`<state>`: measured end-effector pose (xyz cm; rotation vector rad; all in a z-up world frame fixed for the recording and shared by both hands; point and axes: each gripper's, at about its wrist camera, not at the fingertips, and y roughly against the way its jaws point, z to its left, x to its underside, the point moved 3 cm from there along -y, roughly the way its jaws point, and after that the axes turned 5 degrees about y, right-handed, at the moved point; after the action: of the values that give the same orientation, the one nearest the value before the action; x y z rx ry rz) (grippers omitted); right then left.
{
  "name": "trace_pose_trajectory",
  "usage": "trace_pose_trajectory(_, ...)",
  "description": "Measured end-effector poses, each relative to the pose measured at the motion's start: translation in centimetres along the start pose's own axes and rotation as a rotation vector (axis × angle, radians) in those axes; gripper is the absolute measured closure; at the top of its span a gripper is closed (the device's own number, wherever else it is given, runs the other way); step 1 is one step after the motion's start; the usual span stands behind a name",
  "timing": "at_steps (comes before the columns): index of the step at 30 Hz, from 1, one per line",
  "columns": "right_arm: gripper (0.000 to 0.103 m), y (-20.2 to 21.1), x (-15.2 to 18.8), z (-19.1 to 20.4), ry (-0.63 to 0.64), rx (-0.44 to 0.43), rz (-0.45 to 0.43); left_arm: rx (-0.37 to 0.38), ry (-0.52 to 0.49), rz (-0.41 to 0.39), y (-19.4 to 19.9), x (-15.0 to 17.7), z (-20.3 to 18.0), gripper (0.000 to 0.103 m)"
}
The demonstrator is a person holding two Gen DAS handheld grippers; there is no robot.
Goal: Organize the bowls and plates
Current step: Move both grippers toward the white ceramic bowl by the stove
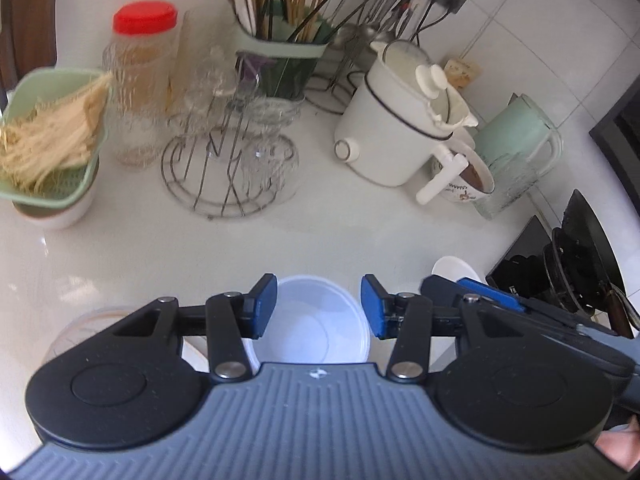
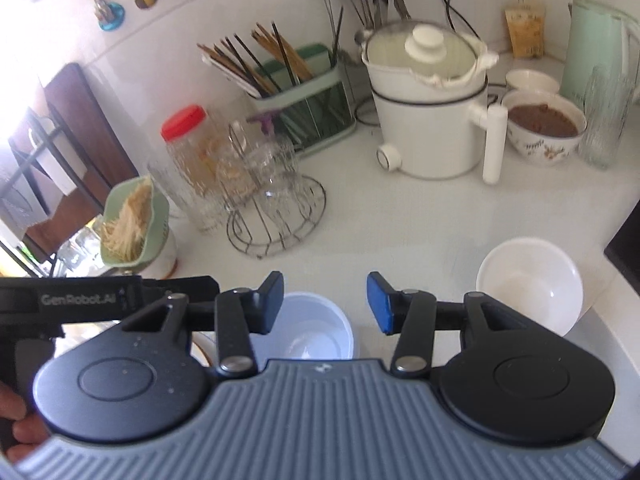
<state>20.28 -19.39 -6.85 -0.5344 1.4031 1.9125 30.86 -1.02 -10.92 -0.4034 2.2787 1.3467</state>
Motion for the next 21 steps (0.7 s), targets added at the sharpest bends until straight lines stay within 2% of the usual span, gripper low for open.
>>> trace_pose_trajectory(4,0.054,1.2,-0.7,-0.4,0.006,0.01,-0.047,0.013,-0.014,-0.044,1.0,-0.5,-0.6,0.051)
trace_pose_trajectory(9,0.054,2.0,-1.7,-1.3,0.02,0.028,-0.096,0.032,-0.02,-0.058,1.1,-1.3,-1.8,0.051)
trace_pose_trajectory(21,0.054,2.9,-2.3,-6.8,-0.013,0.141,-0.112,0.066,-0.097,-0.006,-3.5,-2.7,-7.4,0.051)
